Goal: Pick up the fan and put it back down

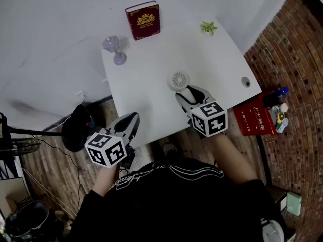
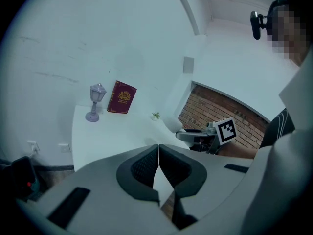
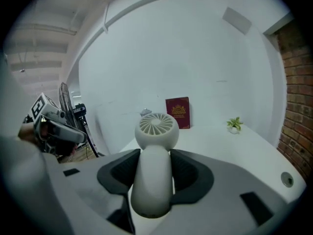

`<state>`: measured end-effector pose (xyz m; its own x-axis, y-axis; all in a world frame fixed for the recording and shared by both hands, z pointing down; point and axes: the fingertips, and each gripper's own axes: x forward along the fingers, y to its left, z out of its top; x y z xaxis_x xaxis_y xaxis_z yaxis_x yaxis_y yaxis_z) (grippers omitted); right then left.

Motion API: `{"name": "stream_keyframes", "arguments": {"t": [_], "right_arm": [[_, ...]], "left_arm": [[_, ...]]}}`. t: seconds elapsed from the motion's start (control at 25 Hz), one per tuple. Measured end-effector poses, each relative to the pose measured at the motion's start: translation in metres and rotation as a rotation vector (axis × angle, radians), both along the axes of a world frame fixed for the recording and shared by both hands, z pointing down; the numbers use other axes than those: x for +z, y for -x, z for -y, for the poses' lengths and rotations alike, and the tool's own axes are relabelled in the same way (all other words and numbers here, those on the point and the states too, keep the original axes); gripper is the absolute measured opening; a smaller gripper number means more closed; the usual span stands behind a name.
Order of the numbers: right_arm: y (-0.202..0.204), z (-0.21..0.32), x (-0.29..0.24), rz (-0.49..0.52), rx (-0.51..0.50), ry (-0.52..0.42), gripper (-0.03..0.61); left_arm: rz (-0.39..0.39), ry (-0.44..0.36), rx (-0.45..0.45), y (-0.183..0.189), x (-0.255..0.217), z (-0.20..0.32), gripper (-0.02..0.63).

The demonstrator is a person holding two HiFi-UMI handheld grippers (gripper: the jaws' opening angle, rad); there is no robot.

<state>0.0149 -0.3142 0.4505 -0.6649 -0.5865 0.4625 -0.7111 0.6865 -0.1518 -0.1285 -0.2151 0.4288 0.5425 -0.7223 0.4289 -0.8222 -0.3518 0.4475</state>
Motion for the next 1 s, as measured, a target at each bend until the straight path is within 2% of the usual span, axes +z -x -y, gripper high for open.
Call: {"name": "stream_keyframes", "arguments": {"t": [0.16, 0.4, 0.68, 1.0], "right_arm": [[0.006, -0.029, -0.034, 0.033, -0.035, -0.067, 0.19], [0.012, -0.071, -0.077, 0.051, -0.074, -0.159, 0.19], [0.01, -0.104, -0.103, 0.076, -0.077, -0.204, 0.19], [0.005, -0.118, -0.1, 0.085, -0.064, -0.187, 0.19]], "left_arm": [[-0.035, -0.02, -0.023, 0.0, -0.008, -0.015, 0.032], [-0.025, -0.07, -0.005, -0.001, -0.025, -0.038, 0.032], [-0.044, -0.113, 0.013, -0.005, -0.039, -0.059, 0.032], [-0.044, -0.121, 0.022, -0.007, -0.042, -0.07, 0.032]]}}
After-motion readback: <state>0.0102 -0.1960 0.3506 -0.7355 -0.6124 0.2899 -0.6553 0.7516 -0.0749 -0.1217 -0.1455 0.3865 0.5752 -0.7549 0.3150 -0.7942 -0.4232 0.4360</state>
